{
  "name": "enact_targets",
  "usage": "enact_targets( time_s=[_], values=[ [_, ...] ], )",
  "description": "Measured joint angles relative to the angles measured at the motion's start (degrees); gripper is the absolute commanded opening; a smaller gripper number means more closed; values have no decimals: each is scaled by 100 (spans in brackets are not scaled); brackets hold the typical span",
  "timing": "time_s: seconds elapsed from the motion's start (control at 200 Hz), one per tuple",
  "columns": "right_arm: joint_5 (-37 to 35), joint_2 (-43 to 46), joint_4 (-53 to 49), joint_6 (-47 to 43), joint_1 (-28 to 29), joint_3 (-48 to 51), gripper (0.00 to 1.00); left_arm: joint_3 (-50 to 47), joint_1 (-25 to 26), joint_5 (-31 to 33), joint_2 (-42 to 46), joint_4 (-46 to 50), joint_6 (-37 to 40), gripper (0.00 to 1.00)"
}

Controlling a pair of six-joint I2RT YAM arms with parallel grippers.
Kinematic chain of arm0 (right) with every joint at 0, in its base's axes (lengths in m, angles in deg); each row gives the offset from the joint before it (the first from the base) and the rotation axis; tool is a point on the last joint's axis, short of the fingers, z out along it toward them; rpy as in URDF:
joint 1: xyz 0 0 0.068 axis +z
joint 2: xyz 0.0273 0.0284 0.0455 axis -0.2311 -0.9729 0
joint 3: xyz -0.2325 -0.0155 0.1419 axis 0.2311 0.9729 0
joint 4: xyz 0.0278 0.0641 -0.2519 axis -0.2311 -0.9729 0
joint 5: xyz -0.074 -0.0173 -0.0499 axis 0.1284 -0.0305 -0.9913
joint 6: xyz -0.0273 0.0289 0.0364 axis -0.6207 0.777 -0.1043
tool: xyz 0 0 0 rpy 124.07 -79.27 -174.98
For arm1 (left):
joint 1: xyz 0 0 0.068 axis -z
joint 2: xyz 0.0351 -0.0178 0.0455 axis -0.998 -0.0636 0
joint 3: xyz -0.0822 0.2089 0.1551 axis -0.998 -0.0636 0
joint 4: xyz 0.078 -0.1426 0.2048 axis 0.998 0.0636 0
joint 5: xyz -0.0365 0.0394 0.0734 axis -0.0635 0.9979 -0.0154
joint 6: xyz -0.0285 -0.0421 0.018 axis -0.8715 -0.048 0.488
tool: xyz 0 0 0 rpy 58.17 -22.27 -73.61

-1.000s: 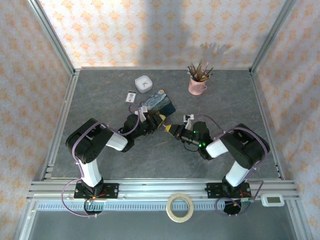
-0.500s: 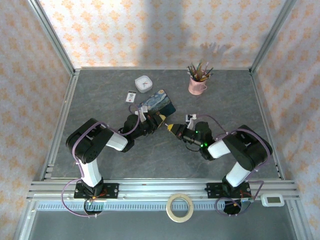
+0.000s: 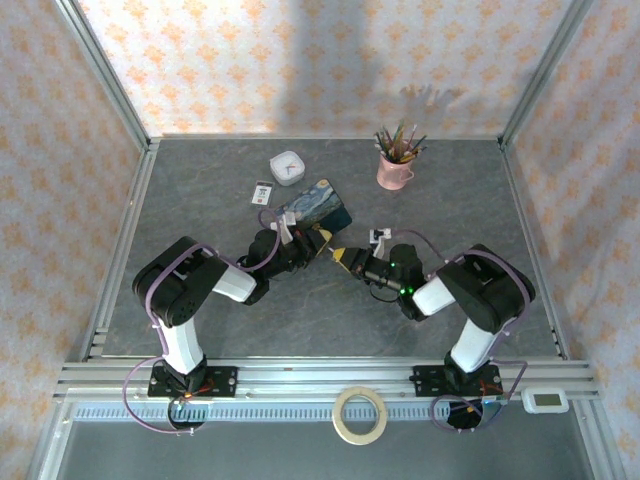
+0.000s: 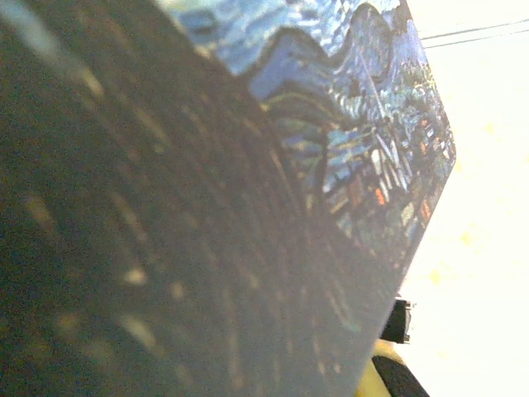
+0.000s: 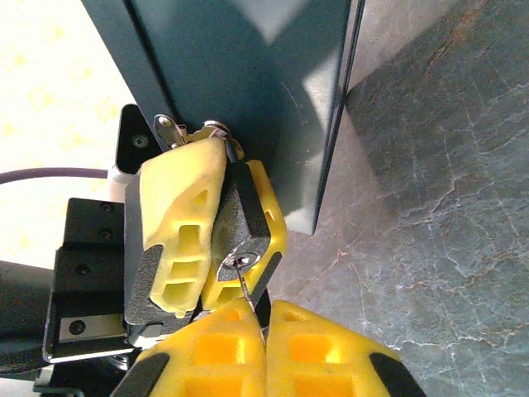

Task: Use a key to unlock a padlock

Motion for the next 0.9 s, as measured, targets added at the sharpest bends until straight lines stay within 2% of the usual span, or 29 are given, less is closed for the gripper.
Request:
enact_targets(
  time_s=[0.515, 0.766, 0.896],
  values=[
    [214, -981, 1622, 1679, -76, -2, 0, 0, 24, 166, -55, -238, -85, 0],
    [317, -1110, 1696, 1823, -103, -103, 0, 0, 26, 269, -66, -234, -83, 0],
    [396, -1141, 1692, 1488, -131, -160, 0, 0, 52, 361, -66, -243, -103, 0]
  ],
)
